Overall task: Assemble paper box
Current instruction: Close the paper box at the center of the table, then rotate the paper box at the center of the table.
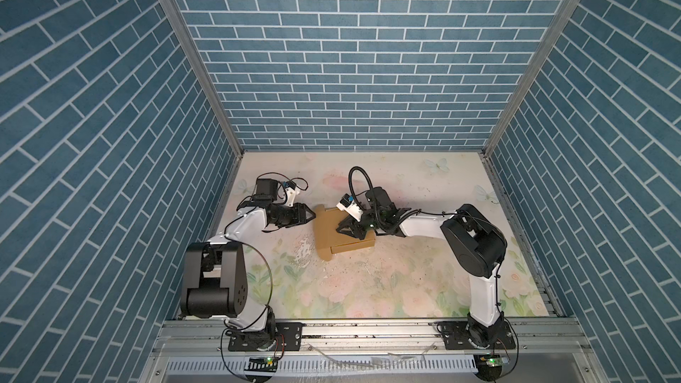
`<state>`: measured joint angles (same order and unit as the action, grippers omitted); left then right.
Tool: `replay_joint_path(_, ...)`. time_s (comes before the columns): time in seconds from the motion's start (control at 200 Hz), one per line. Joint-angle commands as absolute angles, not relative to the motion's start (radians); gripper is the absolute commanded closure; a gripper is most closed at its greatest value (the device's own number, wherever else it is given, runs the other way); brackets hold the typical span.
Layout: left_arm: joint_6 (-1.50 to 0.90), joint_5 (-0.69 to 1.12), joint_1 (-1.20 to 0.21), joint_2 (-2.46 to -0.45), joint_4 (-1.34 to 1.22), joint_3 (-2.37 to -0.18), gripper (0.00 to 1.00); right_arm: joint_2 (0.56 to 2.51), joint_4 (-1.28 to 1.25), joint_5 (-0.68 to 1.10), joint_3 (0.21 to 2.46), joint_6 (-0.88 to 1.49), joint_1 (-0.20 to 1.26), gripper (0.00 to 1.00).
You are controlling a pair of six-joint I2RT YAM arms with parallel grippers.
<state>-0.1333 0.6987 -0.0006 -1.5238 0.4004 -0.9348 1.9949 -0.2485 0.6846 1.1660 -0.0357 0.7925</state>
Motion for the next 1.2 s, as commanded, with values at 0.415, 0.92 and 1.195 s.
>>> replay_joint_path(0.415,0.158,0.708,-0.092,-1.619,0.572,-1.221,0.45,1.896,-0.195,0.670,1.073,-0.122,0.826,0.72)
replay_joint_path(0.92,0.297,0.623,-0.275,-1.919,0.811,-1.578,0.43,1.647,-0.125,0.654,0.868,-0.105,0.856,0.74)
replay_joint_path(1.195,0.269,0.614,-0.275,-2.024,0.828,-1.649,0.42,1.661,-0.043,0.584,0.877,-0.141,0.859,0.76)
